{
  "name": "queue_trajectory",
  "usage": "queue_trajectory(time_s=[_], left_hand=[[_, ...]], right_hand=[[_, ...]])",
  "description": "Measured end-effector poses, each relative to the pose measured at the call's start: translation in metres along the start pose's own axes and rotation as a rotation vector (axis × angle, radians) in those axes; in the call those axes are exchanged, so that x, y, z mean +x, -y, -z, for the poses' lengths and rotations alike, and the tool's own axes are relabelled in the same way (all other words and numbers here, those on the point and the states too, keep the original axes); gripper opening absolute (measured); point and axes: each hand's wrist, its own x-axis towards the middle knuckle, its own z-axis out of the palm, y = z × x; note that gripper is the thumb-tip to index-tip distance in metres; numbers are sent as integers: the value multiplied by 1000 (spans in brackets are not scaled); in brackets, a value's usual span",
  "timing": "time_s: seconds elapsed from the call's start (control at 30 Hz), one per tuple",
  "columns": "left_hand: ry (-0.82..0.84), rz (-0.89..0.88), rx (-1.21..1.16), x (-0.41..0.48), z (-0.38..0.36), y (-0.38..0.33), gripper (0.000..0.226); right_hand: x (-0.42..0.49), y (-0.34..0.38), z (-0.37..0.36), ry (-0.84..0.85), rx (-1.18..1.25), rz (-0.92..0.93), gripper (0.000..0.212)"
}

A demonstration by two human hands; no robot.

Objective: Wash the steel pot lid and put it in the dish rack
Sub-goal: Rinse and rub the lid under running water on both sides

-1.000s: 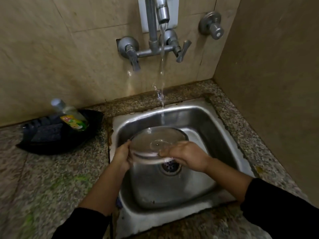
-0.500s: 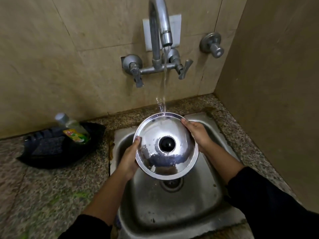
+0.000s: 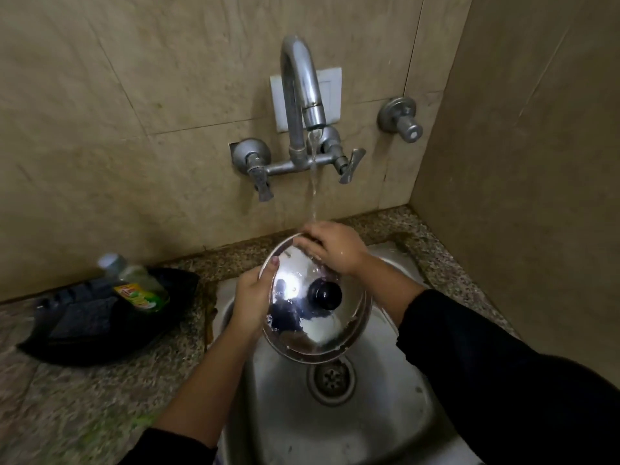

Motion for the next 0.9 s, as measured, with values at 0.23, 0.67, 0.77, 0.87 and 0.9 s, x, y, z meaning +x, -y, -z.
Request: queue_trajectory(time_s=[0.23,0.67,0.77,0.87,0.9], left_hand=[[45,-2,-71,5,-8,-16,30],[176,38,53,10,0,-23,42],[228,-59,93,17,0,-26,50],[83,6,-58,12,2,-16,28],[51,47,-127,10,4,-13,25]], right_hand=[[0,11,2,-168,-52,35,40],[10,27,20,-143,90,-461,63],[14,42,17,-107,-49,-194,55],[13,23,20,-140,155,-390,56],[12,14,23,-146,262,-534,59]])
